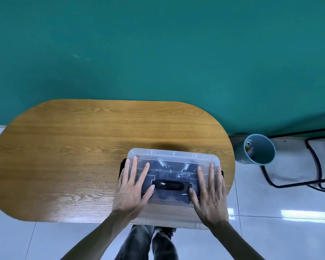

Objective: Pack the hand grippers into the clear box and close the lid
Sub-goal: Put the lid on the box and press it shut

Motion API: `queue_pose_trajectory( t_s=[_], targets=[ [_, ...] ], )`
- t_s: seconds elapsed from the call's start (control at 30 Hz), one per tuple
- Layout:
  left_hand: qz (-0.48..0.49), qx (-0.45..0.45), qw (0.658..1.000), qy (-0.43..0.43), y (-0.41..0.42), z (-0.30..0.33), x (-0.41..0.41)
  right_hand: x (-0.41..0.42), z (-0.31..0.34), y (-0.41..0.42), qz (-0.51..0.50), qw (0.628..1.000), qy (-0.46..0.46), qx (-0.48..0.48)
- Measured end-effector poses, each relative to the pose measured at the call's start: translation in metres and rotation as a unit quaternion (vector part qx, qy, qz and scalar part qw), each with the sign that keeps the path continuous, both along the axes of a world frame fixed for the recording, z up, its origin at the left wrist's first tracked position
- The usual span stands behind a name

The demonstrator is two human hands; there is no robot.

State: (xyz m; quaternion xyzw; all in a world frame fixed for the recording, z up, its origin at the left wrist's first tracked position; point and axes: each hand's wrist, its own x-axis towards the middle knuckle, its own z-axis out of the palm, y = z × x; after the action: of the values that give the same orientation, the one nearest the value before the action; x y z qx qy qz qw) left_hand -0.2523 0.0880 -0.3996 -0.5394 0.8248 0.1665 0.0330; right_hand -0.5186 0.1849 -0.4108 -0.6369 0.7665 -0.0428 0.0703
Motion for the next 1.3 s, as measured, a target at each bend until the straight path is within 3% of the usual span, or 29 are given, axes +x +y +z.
queue_pose_trajectory(
  t_s=[0.33,0.43,0.73,0.9,1.1,1.3],
  targets=[
    [-0.015,-0.013,1.0,0.005,-0.001,0.004,0.008,-0.017,0.004,0.003,0.039,0.999,-0.027,-0.008],
    [0.045,0.004,0.999,-0.006,0.003,0.004,0.021,-0.033,0.004,0.013,-0.001,0.999,-0.039,0.012],
    [0.11,0.075,0.987,0.086,0.007,0.01,0.021,-0.038,0.011,0.008,-0.004,0.977,-0.214,0.01],
    [0.126,0.081,0.984,0.095,0.007,0.013,0.017,-0.037,0.013,0.01,-0.03,0.971,-0.236,0.01],
    [0.133,0.083,0.982,0.103,0.007,0.013,0.017,-0.036,0.012,0.012,-0.053,0.978,-0.199,0.031],
    [0.144,0.09,0.978,0.121,0.006,0.013,0.018,-0.038,0.012,0.011,-0.057,0.958,-0.28,0.025]
  ],
)
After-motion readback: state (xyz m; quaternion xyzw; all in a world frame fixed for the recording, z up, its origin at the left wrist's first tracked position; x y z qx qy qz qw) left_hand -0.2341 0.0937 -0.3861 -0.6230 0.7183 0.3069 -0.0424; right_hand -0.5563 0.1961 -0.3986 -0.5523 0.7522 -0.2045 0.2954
